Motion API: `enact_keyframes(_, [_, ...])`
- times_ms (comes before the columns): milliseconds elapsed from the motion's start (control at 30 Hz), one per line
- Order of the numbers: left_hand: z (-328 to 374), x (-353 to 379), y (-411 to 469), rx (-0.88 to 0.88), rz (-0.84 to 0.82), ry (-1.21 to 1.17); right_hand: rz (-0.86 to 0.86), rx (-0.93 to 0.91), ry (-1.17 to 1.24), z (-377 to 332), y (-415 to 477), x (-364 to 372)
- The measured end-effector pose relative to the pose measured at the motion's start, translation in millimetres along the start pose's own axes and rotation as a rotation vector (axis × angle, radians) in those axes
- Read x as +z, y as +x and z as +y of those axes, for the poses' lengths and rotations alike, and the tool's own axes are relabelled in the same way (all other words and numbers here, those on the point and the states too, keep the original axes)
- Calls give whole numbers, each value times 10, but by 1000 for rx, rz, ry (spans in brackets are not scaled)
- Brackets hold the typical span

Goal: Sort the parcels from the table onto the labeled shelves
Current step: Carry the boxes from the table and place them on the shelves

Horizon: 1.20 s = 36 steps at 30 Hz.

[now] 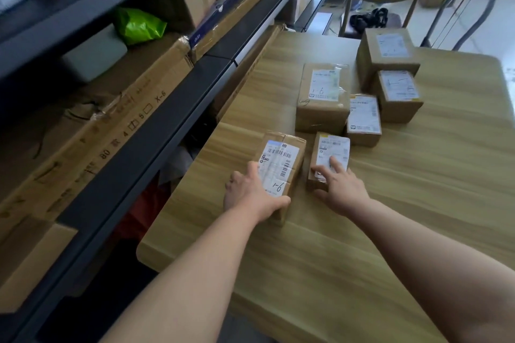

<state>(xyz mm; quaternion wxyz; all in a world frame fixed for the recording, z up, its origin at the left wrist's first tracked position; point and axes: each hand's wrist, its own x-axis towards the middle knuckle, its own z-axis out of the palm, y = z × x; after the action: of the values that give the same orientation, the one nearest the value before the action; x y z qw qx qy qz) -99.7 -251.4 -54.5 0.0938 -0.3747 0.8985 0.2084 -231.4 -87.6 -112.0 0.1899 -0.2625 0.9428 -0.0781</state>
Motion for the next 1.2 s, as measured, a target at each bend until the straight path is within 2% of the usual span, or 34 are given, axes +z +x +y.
enact_keyframes(367, [161, -1, -185, -37, -21, 70, 29, -14, 57, 323, -901, 208])
enact_keyframes(867, [453, 580, -1385, -84, -21, 74, 29, -112, 79, 907, -1613, 254])
enact_keyframes(1033, [582, 746, -1648, -140, 39, 31, 71, -38, 174, 886, -1644, 316])
enact_keyframes(1133, [604, 769, -1685, -168, 59, 8, 33, 38, 309, 830, -1644, 359])
enact_keyframes(1200, [604, 758, -1664, -185, 56, 1, -5, 56, 299, 874, -1676, 358])
